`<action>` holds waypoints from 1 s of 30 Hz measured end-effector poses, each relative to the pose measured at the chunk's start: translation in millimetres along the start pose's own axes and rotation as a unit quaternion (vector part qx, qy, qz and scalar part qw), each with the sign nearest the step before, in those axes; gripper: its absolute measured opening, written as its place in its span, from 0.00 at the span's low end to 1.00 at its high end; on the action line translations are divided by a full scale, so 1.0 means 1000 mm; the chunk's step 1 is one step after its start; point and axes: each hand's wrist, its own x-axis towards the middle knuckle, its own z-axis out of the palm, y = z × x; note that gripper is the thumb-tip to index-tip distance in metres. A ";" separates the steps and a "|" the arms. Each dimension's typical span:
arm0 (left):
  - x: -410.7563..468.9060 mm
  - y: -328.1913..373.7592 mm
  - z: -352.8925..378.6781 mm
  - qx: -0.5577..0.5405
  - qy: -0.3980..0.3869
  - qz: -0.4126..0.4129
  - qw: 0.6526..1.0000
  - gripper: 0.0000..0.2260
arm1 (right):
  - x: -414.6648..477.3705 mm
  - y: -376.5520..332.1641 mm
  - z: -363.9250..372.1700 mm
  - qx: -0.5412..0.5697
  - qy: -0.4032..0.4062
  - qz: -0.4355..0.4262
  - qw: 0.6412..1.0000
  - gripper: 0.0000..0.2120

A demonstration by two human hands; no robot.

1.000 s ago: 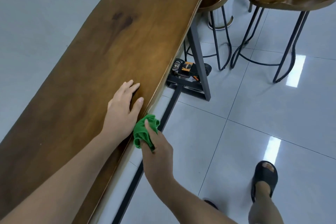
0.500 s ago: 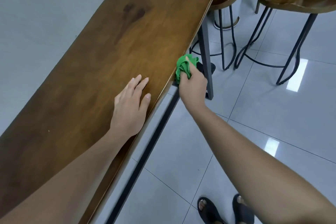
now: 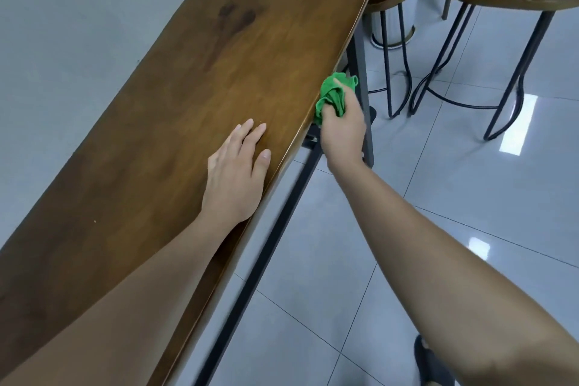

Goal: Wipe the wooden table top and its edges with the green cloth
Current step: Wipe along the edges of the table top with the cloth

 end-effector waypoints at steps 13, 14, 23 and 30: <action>-0.001 -0.008 0.002 -0.019 0.000 0.033 0.999 0.25 | -0.326 0.098 0.038 0.065 -0.052 -0.047 0.995 0.31; -0.001 -0.008 0.002 -0.018 0.002 0.035 0.999 0.26 | -0.344 0.102 0.040 0.061 -0.054 -0.053 0.995 0.31; -0.001 -0.009 0.003 -0.019 0.007 0.034 0.999 0.25 | -0.313 0.089 0.038 0.029 -0.034 -0.066 0.997 0.31; -0.001 -0.009 0.003 -0.018 0.000 0.037 0.999 0.25 | -0.134 0.034 0.023 -0.060 0.016 -0.082 0.995 0.29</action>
